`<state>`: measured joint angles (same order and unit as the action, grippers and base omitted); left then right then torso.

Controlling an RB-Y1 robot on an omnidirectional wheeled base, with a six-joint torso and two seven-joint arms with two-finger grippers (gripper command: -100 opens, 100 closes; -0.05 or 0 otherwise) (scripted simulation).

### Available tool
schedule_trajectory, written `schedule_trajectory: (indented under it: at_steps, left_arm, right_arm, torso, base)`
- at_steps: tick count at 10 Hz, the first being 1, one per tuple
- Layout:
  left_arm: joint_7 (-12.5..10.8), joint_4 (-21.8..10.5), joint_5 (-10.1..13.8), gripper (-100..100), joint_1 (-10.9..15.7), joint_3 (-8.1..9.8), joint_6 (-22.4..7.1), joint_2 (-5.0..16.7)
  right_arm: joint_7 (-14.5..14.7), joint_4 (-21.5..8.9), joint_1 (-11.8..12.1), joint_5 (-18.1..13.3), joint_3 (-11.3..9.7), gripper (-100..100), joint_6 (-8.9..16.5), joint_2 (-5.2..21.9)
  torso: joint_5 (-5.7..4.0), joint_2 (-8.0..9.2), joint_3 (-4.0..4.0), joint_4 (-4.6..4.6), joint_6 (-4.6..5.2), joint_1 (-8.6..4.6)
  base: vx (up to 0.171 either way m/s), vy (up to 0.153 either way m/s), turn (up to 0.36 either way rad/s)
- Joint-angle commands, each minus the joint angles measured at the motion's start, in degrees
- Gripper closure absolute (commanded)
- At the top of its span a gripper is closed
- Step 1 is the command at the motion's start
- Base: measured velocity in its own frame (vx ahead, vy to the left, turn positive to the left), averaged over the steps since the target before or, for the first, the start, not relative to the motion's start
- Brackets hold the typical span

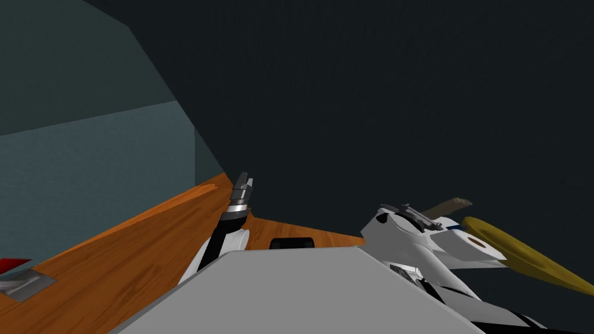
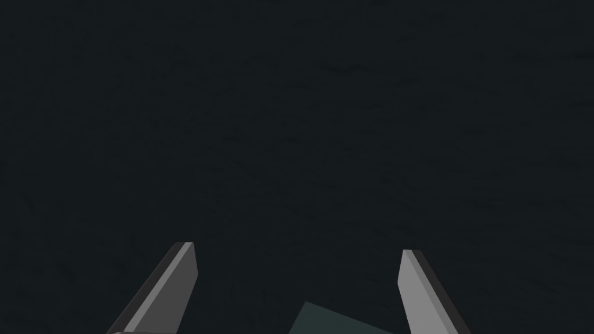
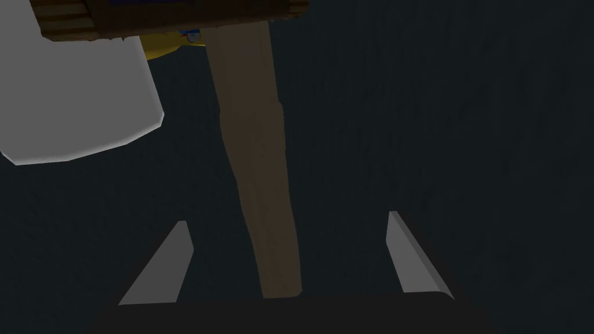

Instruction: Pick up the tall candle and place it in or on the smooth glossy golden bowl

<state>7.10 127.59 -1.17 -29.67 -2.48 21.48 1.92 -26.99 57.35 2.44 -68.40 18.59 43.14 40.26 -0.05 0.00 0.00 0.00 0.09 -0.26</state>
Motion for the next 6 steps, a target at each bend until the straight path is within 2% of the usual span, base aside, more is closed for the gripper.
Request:
schedule_trajectory:
  at_steps: [1, 2, 4, 5, 6]
  left_arm:
    - [0.0, 0.0, 0.0, 0, 0.0, 0.0, 0.0, 0.0]
    - [0.0, 0.0, 0.0, 0, 0.0, 0.0, 0.0, 0.0]
    - [0.0, 0.0, 0.0, 0, 0.0, 0.0, 0.0, 0.0]
    - [0.0, 0.0, 0.0, 0, 0.0, 0.0, 0.0, 0.0]
    - [0.0, 0.0, 0.0, 0, 0.01, -0.01, 0.0, 0.0]
  right_arm:
    - [-0.74, -2.86, -0.5, -1.12, 1.2, -100, 0.43, 0.75]
    - [-1.11, -4.51, -0.29, -1.81, 2.29, -100, 0.94, 1.13]
    - [-1.11, -4.84, -0.29, -1.81, 2.29, -100, 0.94, 1.13]
    - [-1.45, -6.36, -0.1, -2.46, 3.31, -100, 1.41, 1.47]
    - [-1.45, -6.36, -0.1, -2.46, 3.31, -100, 1.41, 1.47]
  torso:
    - [0.0, 0.0, 0.0, 0.0, 0.0, 0.0]
    - [0.01, 0.03, 0.02, 0.01, -0.01, 0.05]
    - [0.02, 0.02, 0.01, 0.0, 0.0, 0.09]
    - [0.03, 0.08, 0.05, 0.02, 0.02, 0.16]
    - [0.04, 0.08, 0.05, 0.02, -0.01, 0.16]
  base:
    - [0.024, -0.038, 0.115]
    - [0.037, -0.047, 0.171]
    - [0.015, -0.022, 0.033]
    - [0.012, -0.015, 0.105]
    - [0.014, -0.021, 0.055]
